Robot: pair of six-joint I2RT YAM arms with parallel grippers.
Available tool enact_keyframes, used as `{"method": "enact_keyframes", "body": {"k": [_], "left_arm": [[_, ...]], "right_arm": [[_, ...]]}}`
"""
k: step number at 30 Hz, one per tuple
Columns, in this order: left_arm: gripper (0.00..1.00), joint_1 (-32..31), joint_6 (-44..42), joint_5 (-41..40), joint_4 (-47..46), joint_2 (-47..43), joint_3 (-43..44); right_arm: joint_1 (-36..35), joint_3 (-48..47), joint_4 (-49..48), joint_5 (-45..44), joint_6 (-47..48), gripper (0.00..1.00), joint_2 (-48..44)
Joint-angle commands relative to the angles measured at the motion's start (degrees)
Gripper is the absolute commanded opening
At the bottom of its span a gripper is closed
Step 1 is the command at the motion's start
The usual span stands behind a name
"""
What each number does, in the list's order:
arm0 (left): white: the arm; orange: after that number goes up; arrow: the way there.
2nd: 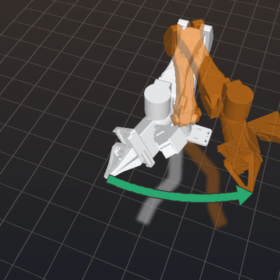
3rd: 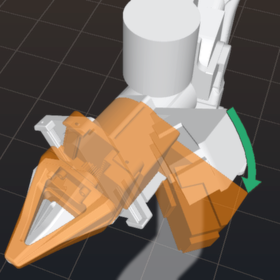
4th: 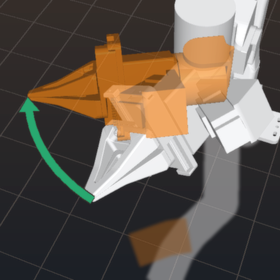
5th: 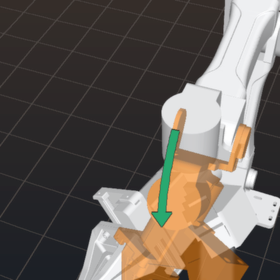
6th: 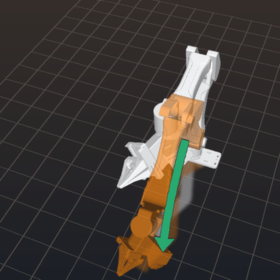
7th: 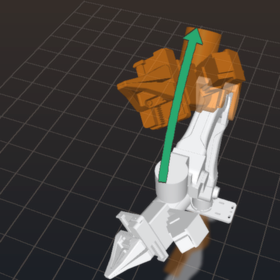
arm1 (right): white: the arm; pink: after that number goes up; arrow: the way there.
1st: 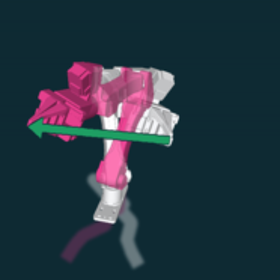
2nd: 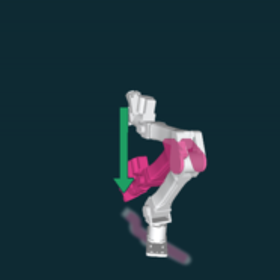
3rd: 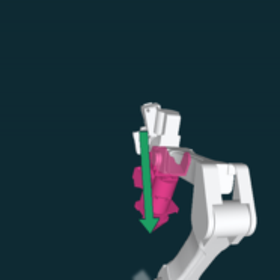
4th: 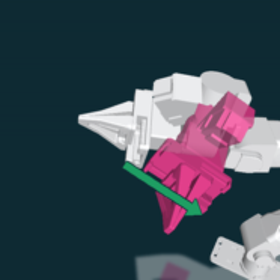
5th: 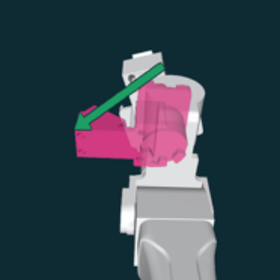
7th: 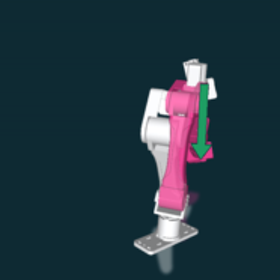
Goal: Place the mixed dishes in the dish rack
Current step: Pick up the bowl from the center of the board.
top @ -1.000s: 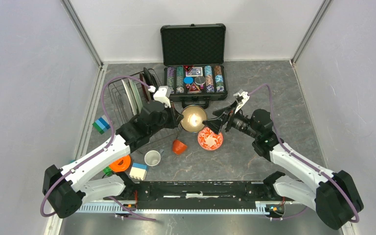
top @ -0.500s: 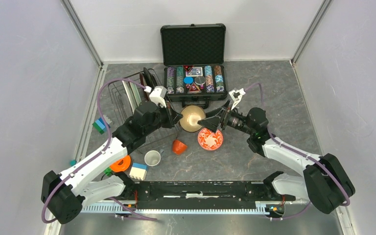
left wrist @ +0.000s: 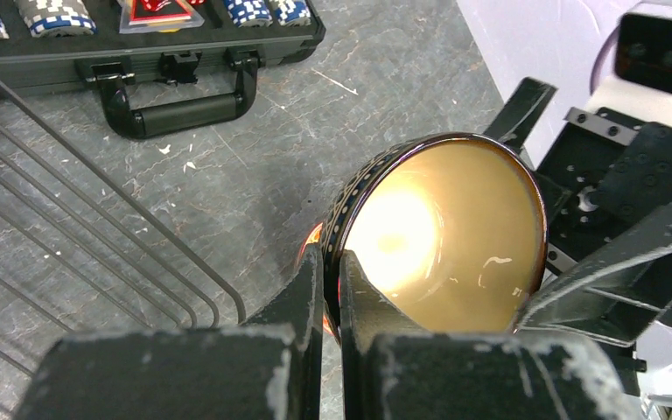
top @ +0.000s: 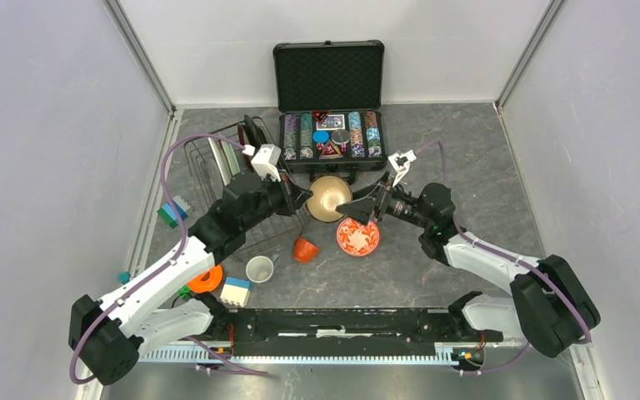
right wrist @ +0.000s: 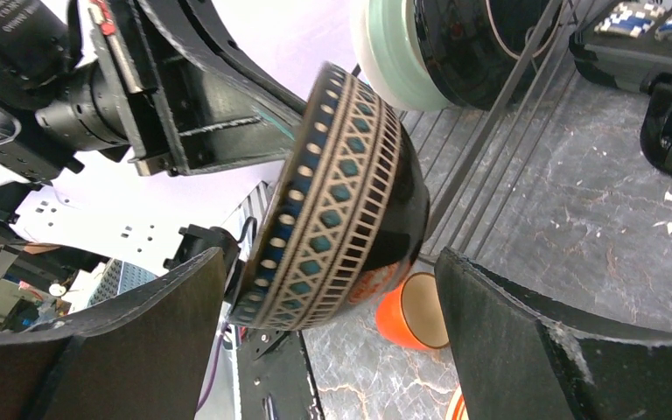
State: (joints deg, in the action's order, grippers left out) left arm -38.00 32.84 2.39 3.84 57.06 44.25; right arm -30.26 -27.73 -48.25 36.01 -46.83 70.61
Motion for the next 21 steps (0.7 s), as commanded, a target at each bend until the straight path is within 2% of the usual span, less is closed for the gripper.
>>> {"method": "enact_keyframes", "body": {"k": [1, 5, 10, 14, 21], "left_arm": [[0.02, 0.0, 1.4, 2.6, -8.8, -2.5, 0.7], [0.02, 0.0, 1.3, 2.9, -8.8, -2.8, 0.1], [0.02, 0.0, 1.0, 4.0, -8.9, -2.8, 0.1], [0.02, 0.0, 0.9, 4.5, -9.5, -2.9, 0.0], [0.02, 0.0, 0.3, 4.7, -10.6, -3.8, -0.3]], "right_arm": [[-0.2, -1.5, 2.2, -1.4, 1.7, 0.94, 0.6], [-0.2, -0.8, -1.7, -0.4, -0.4, 0.93, 1.3], [-0.2, 0.8, -10.0, 1.4, -4.8, 0.83, 2.4], [-0.2, 1.0, -11.8, 1.7, -6.1, 0.81, 3.0], [-0.2, -0.1, -6.0, 0.4, -3.6, 0.94, 2.6]]}}
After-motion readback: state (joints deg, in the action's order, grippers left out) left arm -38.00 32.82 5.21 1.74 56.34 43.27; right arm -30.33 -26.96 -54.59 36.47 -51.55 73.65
